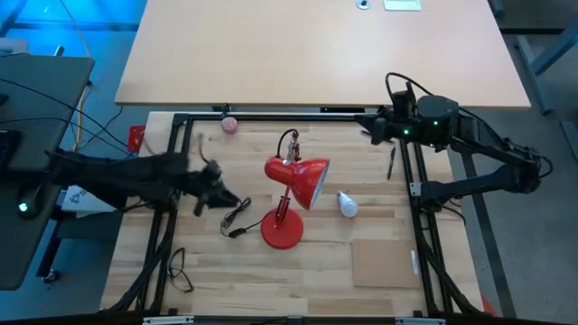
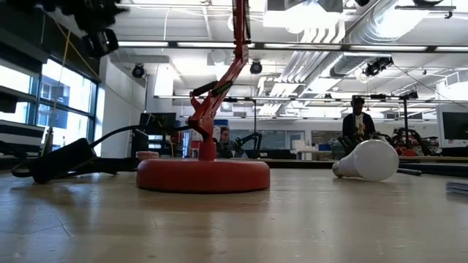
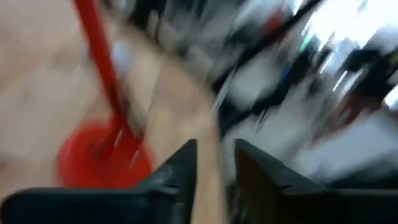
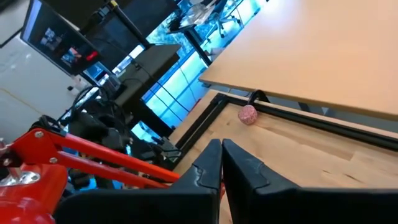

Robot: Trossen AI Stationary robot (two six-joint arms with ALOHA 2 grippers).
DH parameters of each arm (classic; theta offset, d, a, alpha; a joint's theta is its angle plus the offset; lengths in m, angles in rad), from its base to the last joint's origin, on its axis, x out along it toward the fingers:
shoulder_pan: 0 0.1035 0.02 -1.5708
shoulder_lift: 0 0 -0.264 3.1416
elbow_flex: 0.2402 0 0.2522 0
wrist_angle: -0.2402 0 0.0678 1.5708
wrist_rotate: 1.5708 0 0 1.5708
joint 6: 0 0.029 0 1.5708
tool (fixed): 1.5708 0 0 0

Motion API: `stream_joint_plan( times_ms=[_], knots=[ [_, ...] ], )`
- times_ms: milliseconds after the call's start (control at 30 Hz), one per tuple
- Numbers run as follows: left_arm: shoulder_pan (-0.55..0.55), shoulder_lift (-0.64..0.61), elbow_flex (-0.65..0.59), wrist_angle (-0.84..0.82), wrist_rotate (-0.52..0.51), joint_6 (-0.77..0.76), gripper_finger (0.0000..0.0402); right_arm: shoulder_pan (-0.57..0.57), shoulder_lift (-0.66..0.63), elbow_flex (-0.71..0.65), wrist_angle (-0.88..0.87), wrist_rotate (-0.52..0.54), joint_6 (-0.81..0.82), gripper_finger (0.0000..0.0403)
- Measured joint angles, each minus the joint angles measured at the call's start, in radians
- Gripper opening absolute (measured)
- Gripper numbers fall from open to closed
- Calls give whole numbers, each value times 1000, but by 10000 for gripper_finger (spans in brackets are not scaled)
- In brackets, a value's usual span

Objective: Screw lightbulb
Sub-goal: Prepare the desk lamp

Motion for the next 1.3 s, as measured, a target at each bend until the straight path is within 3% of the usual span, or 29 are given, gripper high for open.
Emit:
stream_joint_plan(
  times_ms=[233, 333, 433, 600, 800, 1100, 1300],
  knots=[
    [11, 285, 27, 35, -28, 28, 250, 0, 0, 0, -1, 0, 0, 6],
    [11, 403, 27, 84, -29, 25, 287, 0, 0, 0, -2, 0, 0, 6],
    [11, 495, 27, 176, -43, -81, 307, 0, 0, 0, -16, 0, 0, 6],
    [-11, 567, 27, 367, -72, -282, 313, 0, 0, -1, -57, 0, 0, 6],
    [-15, 569, 53, 318, -315, -445, 314, 0, 0, -1, -89, 0, -8, 6],
    [18, 699, 368, -38, -383, -265, 314, 0, 0, -1, -90, 0, -52, 6],
    [13, 801, 479, -71, -403, -275, 314, 0, 0, -1, -100, 0, -52, 6]
  ],
)
